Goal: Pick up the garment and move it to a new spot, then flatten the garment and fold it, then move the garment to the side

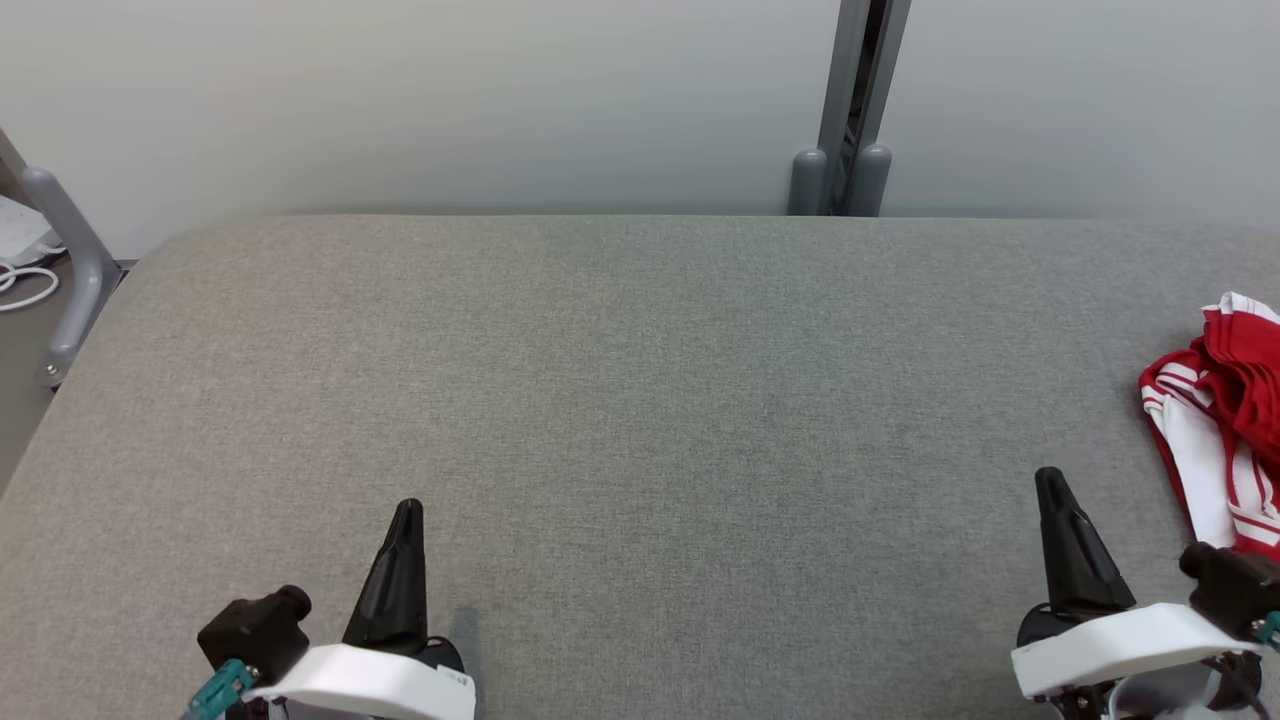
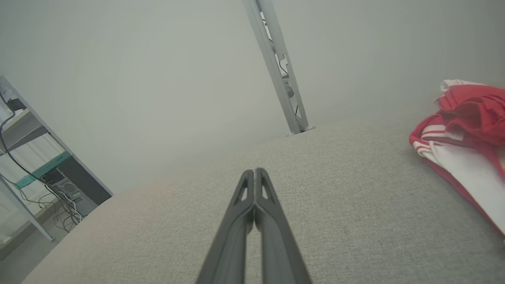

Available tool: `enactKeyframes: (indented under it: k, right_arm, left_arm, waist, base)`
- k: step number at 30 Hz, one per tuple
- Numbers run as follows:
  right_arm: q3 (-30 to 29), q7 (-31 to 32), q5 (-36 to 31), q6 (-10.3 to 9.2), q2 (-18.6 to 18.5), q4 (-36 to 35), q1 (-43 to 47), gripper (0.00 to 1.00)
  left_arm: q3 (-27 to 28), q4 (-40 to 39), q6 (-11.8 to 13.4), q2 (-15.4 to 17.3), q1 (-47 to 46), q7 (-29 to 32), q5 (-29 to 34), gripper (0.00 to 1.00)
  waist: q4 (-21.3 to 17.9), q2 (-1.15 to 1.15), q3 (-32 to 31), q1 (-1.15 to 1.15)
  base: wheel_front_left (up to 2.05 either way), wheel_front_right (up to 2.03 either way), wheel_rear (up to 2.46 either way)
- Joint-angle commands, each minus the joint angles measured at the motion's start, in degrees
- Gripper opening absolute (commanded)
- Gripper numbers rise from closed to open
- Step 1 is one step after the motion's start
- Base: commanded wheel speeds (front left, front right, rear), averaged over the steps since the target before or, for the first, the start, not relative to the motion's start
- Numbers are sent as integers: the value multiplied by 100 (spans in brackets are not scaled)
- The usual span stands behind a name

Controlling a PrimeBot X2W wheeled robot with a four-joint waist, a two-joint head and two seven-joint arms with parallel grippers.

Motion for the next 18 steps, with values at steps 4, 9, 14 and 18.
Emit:
enactKeyframes:
  k: [4,9,14,18]
  right_arm:
    - [-170,141,461,1,-69,-90,-59,0]
    - [-323,298,924,1,-88,-93,-48,0]
    - [-471,451,1357,0,-104,-95,-37,0]
    - [-582,566,1684,0,-114,-96,-30,0]
  left_arm:
    - [-6,6,-90,13,-278,50,-433,0]
    - [-19,70,-143,15,-374,115,-867,0]
    - [-31,136,-195,17,-458,175,-1277,0]
    - [-41,187,-231,18,-523,223,-1588,0]
  waist:
    - [-21,0,-5,0]
    - [-51,0,-12,0]
    - [-81,0,-18,0]
    - [-105,0,-23,0]
  base:
    - [0,0,0]
    - [0,0,0]
    - [0,0,0]
    - [0,0,0]
